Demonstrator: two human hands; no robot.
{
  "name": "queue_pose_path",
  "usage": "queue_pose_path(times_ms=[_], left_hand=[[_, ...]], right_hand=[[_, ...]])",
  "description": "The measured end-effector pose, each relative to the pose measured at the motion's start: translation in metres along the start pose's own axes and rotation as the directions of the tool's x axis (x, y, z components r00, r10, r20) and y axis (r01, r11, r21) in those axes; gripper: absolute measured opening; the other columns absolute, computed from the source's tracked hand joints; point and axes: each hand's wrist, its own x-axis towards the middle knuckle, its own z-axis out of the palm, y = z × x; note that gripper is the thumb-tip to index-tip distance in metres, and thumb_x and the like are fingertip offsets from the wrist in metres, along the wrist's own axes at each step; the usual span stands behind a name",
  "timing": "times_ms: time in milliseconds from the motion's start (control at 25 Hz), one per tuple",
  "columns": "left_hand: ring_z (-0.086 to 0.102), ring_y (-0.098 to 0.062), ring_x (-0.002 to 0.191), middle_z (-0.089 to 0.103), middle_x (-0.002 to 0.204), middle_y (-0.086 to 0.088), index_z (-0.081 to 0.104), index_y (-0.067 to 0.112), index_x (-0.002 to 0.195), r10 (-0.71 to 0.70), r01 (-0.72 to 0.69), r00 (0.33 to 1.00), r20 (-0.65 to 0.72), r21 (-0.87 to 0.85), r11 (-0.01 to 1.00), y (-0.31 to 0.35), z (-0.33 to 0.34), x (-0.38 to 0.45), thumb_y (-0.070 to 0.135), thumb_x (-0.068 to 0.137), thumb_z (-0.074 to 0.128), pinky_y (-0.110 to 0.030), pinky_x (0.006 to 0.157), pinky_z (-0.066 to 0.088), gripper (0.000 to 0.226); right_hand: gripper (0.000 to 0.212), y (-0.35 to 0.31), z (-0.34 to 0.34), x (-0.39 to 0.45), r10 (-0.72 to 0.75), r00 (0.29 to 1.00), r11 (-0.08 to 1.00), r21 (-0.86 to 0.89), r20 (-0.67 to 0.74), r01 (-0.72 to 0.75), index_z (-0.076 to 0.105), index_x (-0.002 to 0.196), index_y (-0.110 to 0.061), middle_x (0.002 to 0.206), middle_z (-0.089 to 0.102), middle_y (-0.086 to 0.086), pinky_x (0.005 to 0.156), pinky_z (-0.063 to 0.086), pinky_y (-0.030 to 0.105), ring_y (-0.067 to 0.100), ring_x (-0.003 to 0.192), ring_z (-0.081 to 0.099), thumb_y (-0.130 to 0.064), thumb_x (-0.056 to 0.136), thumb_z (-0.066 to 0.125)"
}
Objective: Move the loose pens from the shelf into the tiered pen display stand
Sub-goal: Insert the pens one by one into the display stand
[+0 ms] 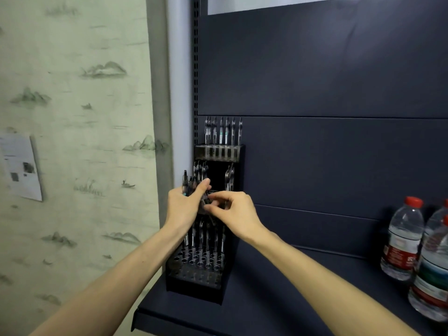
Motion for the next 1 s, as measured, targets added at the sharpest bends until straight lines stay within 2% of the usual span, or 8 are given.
queue_pose_path(times_ms=[120,280,440,520,600,720,880,1000], left_hand=[[0.077,-0.034,0.077,0.078,0.079,-0.015,0.081,0.013,0.09,-0.001,0.001,1.0,0.023,0.002,1.0,0.003,0.003,0.001,0.047,0.083,0.081,-0.053,0.078,0.063,0.035],[0.069,-0.015,0.055,0.07,0.059,-0.002,0.079,0.007,0.089,0.004,-0.004,1.0,0.019,-0.013,1.0,0.01,0.007,-0.003,0.04,0.088,0.077,-0.027,0.057,0.054,0.033],[0.062,-0.017,0.055,0.065,0.057,-0.002,0.076,0.01,0.08,0.01,-0.01,1.0,0.016,-0.053,0.999,0.013,0.009,-0.001,0.053,0.078,0.078,-0.036,0.061,0.055,0.043],[0.046,-0.014,0.049,0.051,0.052,0.004,0.074,0.02,0.073,0.048,-0.048,0.999,-0.013,-0.056,0.997,0.014,0.009,0.003,0.055,0.082,0.074,-0.03,0.051,0.041,0.037],[0.034,-0.01,0.048,0.04,0.053,0.008,0.074,0.019,0.081,0.049,-0.052,0.998,-0.044,-0.083,0.995,0.019,0.01,0.008,0.056,0.086,0.07,-0.027,0.047,0.027,0.038],[0.038,-0.009,0.048,0.046,0.054,0.008,0.059,0.02,0.073,-0.006,-0.002,0.998,-0.064,-0.119,0.993,0.03,0.014,0.021,0.049,0.09,0.071,-0.022,0.046,0.032,0.036],[0.038,-0.01,0.045,0.046,0.054,0.005,0.046,0.022,0.07,-0.029,0.027,0.999,-0.031,-0.078,0.997,0.044,0.024,0.036,0.047,0.092,0.072,-0.02,0.043,0.032,0.042],[0.034,-0.012,0.045,0.043,0.057,0.003,0.045,0.022,0.073,-0.023,0.022,0.999,-0.027,-0.037,0.999,0.052,0.032,0.049,0.044,0.095,0.068,-0.024,0.045,0.028,0.039]], right_hand=[[0.021,0.0,0.001,0.005,0.02,1.0,0.998,0.055,0.017,-0.021,0.08,0.105,-0.029,0.079,0.074,-0.014,0.07,0.054,0.035,-0.002,0.059,0.055,-0.038,0.087,0.077],[0.012,-0.001,0.0,0.007,0.03,0.999,0.991,0.132,0.037,-0.034,0.08,0.095,-0.023,0.073,0.071,-0.009,0.063,0.046,0.024,-0.002,0.055,0.051,-0.03,0.086,0.08],[0.008,-0.003,-0.007,0.011,0.023,1.0,0.976,0.218,-0.014,-0.02,0.08,0.089,-0.019,0.075,0.073,-0.009,0.06,0.042,0.015,-0.004,0.055,0.054,-0.025,0.085,0.083],[0.006,-0.006,-0.015,0.021,0.053,0.992,0.95,0.313,-0.111,-0.016,0.079,0.088,-0.016,0.075,0.075,-0.004,0.06,0.045,0.018,-0.002,0.057,0.057,-0.021,0.085,0.083],[0.007,-0.012,-0.031,0.043,0.133,0.969,0.892,0.452,-0.207,-0.026,0.077,0.088,-0.015,0.078,0.077,0.002,0.054,0.047,0.022,0.008,0.057,0.06,-0.021,0.087,0.081],[0.01,-0.017,-0.062,0.086,0.253,0.918,0.831,0.555,-0.305,-0.044,0.074,0.093,-0.012,0.081,0.079,0.002,0.048,0.045,0.021,0.011,0.06,0.065,-0.021,0.091,0.077],[0.015,-0.008,-0.088,0.138,0.345,0.841,0.83,0.554,-0.418,-0.065,0.075,0.096,-0.013,0.08,0.079,-0.001,0.058,0.054,0.026,0.01,0.07,0.073,-0.025,0.089,0.079],[0.011,-0.004,-0.095,0.165,0.341,0.816,0.868,0.49,-0.466,-0.083,0.075,0.093,-0.019,0.078,0.078,-0.006,0.069,0.062,0.033,0.012,0.076,0.076,-0.029,0.089,0.079]])
